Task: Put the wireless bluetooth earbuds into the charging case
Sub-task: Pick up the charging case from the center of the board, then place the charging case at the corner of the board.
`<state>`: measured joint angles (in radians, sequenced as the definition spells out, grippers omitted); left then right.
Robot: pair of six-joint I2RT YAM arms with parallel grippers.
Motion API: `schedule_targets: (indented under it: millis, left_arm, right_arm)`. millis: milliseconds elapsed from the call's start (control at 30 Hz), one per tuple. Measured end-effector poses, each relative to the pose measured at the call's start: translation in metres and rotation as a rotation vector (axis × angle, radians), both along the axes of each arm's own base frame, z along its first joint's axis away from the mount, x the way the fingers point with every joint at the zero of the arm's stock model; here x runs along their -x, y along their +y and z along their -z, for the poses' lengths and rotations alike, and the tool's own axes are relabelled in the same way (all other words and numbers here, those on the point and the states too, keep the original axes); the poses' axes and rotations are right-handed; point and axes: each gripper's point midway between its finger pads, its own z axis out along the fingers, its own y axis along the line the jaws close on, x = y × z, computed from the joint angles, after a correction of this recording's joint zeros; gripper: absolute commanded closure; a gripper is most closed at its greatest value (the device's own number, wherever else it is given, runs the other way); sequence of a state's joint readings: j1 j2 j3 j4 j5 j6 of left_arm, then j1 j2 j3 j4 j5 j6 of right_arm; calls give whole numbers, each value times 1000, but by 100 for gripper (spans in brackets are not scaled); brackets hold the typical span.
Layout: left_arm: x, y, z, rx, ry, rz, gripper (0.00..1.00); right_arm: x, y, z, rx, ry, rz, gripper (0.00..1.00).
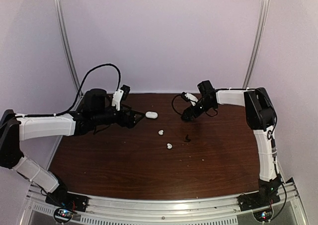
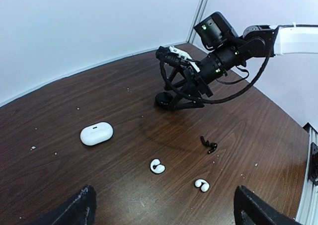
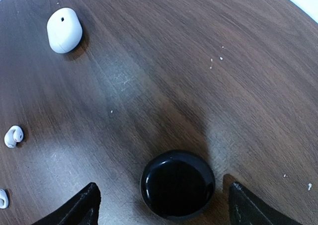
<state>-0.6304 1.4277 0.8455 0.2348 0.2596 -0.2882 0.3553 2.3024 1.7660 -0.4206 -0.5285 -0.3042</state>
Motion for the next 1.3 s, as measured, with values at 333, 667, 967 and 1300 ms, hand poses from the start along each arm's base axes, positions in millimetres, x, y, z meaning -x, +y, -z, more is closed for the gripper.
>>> schedule_targets:
  millis: [333,667,967,1300]
  left_arm:
    - [-7,-6,-4,-11,-7,11,3]
    - [-6,-6,-3,-15,-5,11,2]
    - [-6,-6,-4,-13,-4,10,2]
    - [2,1,-20,31,-12,-3,2]
  right_arm:
    - [0,0,13,36,2,-51,25]
    - [-5,-4,17,71,-10,-51,48]
    - [18,-1,15,111,-18,-61,56]
    - [86,39,-55,82,-110,-154,59]
